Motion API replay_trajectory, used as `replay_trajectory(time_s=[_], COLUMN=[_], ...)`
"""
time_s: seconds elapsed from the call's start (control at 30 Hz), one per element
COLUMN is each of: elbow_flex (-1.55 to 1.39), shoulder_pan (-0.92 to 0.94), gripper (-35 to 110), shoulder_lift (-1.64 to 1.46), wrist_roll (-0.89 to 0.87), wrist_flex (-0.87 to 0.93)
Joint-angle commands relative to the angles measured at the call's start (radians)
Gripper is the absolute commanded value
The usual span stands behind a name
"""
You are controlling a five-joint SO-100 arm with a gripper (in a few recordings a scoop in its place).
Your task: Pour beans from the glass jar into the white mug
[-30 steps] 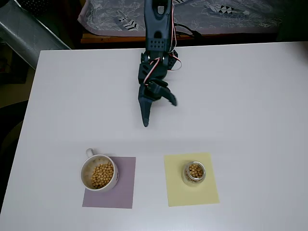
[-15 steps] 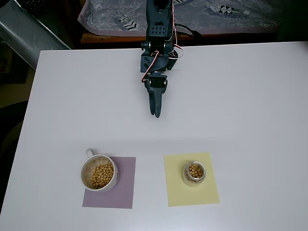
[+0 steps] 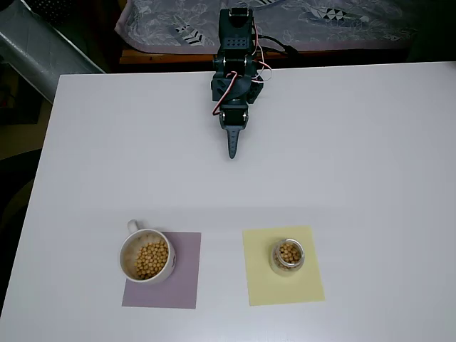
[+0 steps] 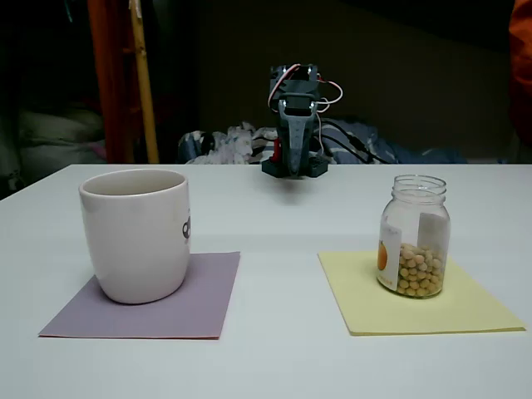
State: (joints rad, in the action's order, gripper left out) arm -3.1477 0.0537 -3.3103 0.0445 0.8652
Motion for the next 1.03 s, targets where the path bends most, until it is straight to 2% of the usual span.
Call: replay_trajectory(time_s=[0.0,1.0], elbow_flex=[-0.008,-0.008], shoulder_pan=[-0.002,-0.015], gripper=[0,0], shoulder_lift=[-0.038,-0.038], wrist_roll=[0.006,0.026], wrist_flex=[0.015,0.014])
